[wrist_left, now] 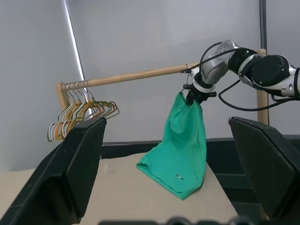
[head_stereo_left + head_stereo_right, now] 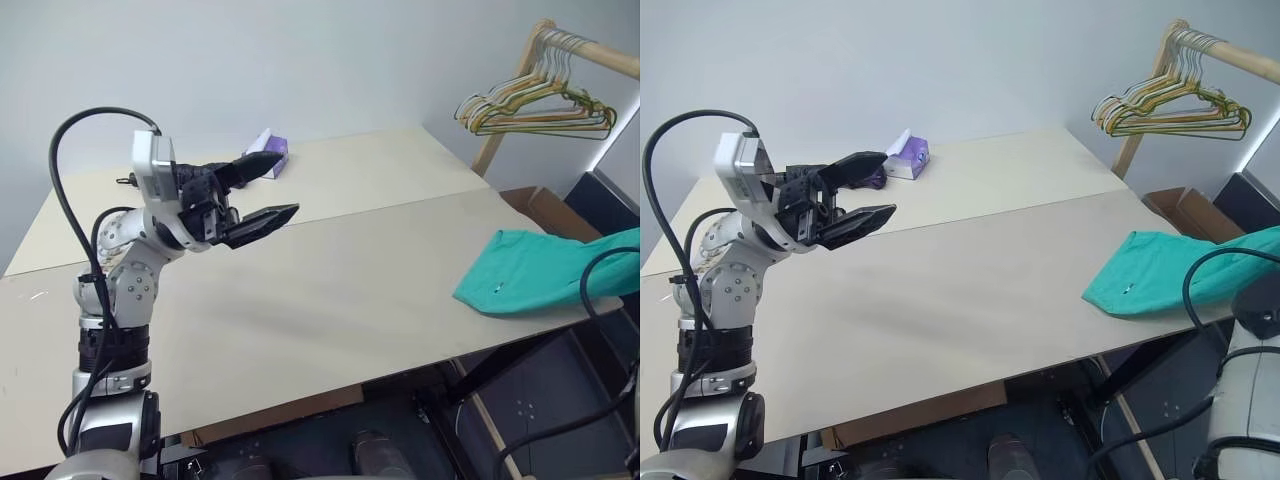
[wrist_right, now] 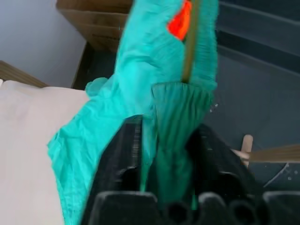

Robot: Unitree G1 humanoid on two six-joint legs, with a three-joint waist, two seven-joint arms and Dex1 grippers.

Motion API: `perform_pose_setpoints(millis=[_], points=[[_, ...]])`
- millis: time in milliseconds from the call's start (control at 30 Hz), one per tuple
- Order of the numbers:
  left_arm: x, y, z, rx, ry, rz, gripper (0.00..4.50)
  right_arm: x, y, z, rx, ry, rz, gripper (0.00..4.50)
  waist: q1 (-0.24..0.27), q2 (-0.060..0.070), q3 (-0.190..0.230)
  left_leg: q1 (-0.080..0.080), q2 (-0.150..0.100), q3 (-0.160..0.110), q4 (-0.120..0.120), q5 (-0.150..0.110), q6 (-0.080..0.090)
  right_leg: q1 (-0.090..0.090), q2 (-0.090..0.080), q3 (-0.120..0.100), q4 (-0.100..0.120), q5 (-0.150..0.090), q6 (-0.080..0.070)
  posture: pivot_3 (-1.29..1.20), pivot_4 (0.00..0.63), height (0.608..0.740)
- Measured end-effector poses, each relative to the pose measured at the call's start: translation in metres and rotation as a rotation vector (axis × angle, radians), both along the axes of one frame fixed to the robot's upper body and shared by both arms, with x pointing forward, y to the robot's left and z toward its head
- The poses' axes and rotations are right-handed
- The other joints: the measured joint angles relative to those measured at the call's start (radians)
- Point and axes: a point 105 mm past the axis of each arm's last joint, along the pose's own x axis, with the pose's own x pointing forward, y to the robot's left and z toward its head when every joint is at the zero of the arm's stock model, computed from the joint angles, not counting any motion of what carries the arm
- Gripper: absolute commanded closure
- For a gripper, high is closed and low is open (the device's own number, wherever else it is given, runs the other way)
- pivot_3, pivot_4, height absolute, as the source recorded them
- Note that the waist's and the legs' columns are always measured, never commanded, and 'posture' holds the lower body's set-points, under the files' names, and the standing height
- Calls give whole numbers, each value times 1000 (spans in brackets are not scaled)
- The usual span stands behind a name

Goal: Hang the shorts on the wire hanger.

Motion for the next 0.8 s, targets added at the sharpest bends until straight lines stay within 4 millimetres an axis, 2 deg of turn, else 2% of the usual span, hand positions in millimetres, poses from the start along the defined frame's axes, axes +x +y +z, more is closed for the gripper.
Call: perform_pose_setpoints(millis=[167, 333, 467, 567, 633, 800], points=[[-2, -1, 2, -13, -2, -17, 0, -5, -4, -9, -29, 48, -29, 87, 2, 0, 0, 0, 0, 0, 0, 0, 0, 0, 0, 0, 0, 0, 0, -120, 0, 740], [-5, -1, 4, -42, -1, -43, 0, -21, -12, 23, -347, 153, -137, 15, 0, 1, 0, 0, 0, 0, 0, 0, 0, 0, 0, 1, 0, 0, 0, -133, 0, 740], [-6, -3, 7, -68, -3, -64, 0, -26, 0, 57, -627, 208, -189, 15, -2, 1, 0, 1, 0, 0, 0, 0, 0, 0, 0, 1, 1, 0, 1, -142, 0, 740], [-5, -3, 8, -71, -2, -68, 0, -20, 18, 77, -876, 217, -166, 15, -4, 1, 0, 2, 0, 1, 0, 0, 0, 1, 0, 2, 1, 0, 1, -138, 0, 740], [-4, -3, 7, -73, 1, -68, 0, -6, 39, 84, -1004, 126, -87, 15, -6, 0, -1, 2, 0, 1, 0, 0, 0, 1, 1, 2, 1, -1, 2, -130, 0, 740], [-3, -4, 9, -76, 1, -64, 0, 34, 95, 74, -1113, -23, 285, 15, -2, 0, -1, 2, 0, 0, 1, 0, 0, 2, 1, 1, 1, 0, 2, -104, 0, 740]])
